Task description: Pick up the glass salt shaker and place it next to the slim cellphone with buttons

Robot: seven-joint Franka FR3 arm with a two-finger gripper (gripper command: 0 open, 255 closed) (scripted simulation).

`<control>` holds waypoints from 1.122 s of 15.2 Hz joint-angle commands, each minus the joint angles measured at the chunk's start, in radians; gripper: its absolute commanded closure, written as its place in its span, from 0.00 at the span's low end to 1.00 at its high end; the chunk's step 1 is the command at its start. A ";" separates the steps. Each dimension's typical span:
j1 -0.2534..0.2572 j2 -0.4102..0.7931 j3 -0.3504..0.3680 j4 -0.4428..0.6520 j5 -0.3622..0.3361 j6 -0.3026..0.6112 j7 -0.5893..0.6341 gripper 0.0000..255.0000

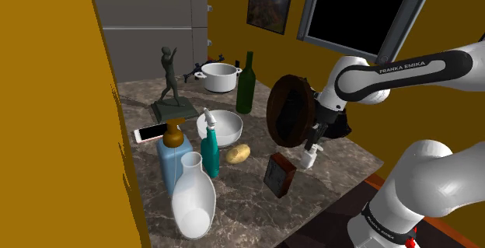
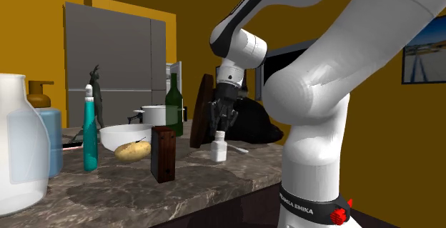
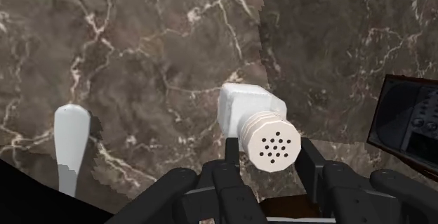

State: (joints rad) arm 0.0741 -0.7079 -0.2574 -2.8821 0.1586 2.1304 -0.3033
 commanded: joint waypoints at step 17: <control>-0.011 -0.083 0.024 0.015 -0.012 -0.161 0.067 1.00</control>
State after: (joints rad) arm 0.0624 -0.7862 -0.2354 -2.8780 0.1458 1.9860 -0.2417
